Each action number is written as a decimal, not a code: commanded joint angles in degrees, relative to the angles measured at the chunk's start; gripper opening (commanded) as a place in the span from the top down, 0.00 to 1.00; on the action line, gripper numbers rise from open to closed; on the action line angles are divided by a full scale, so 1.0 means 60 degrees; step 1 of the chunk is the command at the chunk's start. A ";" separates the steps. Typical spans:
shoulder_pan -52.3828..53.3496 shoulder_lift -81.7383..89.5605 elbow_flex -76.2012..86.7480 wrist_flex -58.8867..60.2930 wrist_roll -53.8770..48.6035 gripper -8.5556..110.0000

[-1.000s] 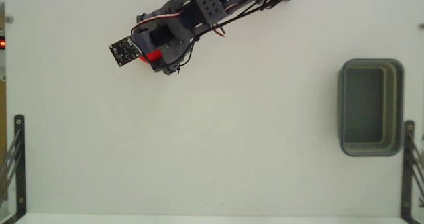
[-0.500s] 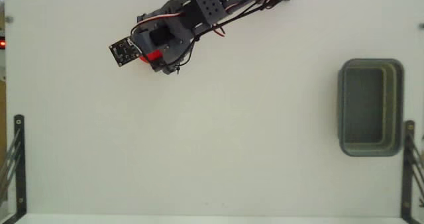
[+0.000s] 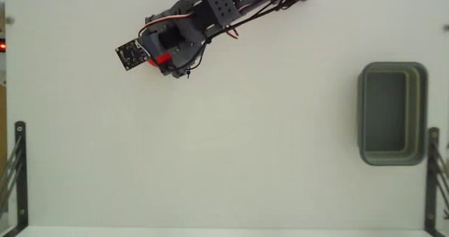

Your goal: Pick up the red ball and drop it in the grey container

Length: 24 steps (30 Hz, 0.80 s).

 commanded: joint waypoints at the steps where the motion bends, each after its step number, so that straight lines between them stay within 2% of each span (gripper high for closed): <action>1: 0.0211 0.0153 -0.0048 -0.0107 0.0029 0.35; 24: 0.0211 0.0153 -0.0048 -0.0107 0.0029 0.39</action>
